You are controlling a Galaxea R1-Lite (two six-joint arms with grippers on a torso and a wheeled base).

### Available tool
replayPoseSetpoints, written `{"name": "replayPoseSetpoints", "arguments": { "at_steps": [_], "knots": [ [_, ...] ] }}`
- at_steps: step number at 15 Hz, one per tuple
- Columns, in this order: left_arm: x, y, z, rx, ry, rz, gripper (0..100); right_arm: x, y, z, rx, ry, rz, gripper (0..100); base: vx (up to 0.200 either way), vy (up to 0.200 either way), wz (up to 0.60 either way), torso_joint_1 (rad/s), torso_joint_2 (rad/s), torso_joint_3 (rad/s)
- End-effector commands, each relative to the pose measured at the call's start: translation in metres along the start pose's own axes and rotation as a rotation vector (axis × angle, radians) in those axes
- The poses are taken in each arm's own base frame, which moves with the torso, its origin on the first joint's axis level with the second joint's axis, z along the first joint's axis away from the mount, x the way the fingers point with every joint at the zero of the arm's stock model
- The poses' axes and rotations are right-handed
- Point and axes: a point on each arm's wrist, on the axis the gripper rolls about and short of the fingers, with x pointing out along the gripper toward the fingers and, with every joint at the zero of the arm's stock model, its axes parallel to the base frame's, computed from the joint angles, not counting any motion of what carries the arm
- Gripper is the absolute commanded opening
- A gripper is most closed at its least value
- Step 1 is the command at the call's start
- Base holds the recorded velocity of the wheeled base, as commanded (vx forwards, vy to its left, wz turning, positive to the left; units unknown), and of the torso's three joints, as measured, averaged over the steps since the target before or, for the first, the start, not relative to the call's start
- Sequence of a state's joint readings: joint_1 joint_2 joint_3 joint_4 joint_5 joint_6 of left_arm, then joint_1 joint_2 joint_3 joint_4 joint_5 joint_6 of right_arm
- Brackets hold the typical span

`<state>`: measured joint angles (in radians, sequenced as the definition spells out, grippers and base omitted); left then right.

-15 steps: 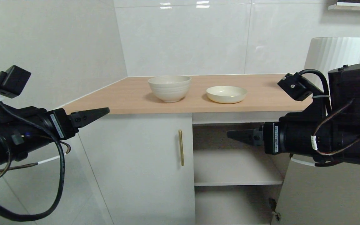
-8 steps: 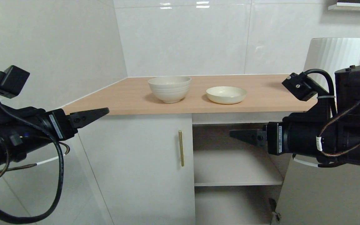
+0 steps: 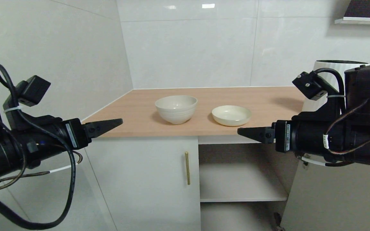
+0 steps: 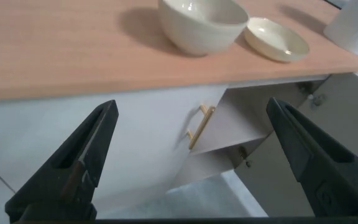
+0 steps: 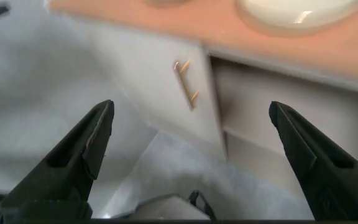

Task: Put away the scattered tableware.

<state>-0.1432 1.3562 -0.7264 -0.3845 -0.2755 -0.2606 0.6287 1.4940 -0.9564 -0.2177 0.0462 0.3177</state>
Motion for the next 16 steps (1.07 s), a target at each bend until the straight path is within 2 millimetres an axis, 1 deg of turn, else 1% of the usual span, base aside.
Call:
{"name": "replayPoseSetpoints", "arguments": {
  "at_steps": [1,5,7,8,9,10,11,12,13,14,15,16],
  "knots": [
    [0.014,0.002,0.0,-0.005,0.026,-0.002,100,0.004,-0.004,-0.001,0.004,0.007,-0.013,100,0.0,0.0,0.0,0.178,-0.47,-0.281],
    [0.031,0.006,0.001,-0.009,0.048,0.001,100,0.016,-0.008,-0.008,0.006,0.044,-0.028,100,0.0,0.0,0.0,0.184,-0.47,-0.279],
    [0.043,0.007,0.005,-0.011,0.051,0.001,100,0.024,-0.01,-0.01,0.007,0.045,-0.031,100,0.0,0.0,0.0,0.198,-0.47,-0.278],
    [0.054,0.008,0.008,-0.009,0.053,-0.004,100,0.03,-0.014,-0.01,0.01,0.04,-0.042,100,0.0,0.0,0.0,0.203,-0.5,-0.276],
    [0.054,0.008,0.008,-0.009,0.053,-0.004,100,0.03,-0.014,-0.01,0.01,0.04,-0.042,100,0.0,0.0,0.0,0.119,-0.28,-0.154],
    [0.081,0.01,0.015,-0.008,0.061,-0.008,100,0.045,-0.028,-0.007,-0.018,0.003,-0.072,100,0.0,0.0,0.0,0.066,-0.16,-0.076],
    [0.086,0.011,0.017,-0.008,0.062,-0.006,100,0.049,-0.03,-0.005,-0.023,-0.003,-0.081,100,0.0,0.0,0.0,0.036,-0.09,-0.046],
    [0.103,0.011,0.027,-0.018,0.104,0.004,100,0.066,-0.042,0.006,-0.015,-0.016,-0.118,100,0.0,0.0,0.0,0.0,0.0,0.0],
    [0.107,0.009,0.03,-0.029,0.154,0.015,100,0.073,-0.049,0.013,-0.001,0.007,-0.157,100,0.0,0.0,0.0,0.0,0.0,0.0],
    [0.107,0.004,0.033,-0.04,0.218,0.034,100,0.077,-0.051,0.025,0.013,0.047,-0.199,100,0.0,0.0,0.0,0.0,0.0,0.0],
    [0.107,0.001,0.036,-0.047,0.254,0.053,100,0.08,-0.051,0.029,0.036,0.086,-0.229,100,0.0,0.0,0.0,0.0,0.0,0.0],
    [0.106,-0.007,0.039,-0.048,0.315,0.105,100,0.089,-0.053,0.031,0.112,0.131,-0.317,100,0.0,0.0,0.0,0.0,0.0,0.0]
  ]
}}
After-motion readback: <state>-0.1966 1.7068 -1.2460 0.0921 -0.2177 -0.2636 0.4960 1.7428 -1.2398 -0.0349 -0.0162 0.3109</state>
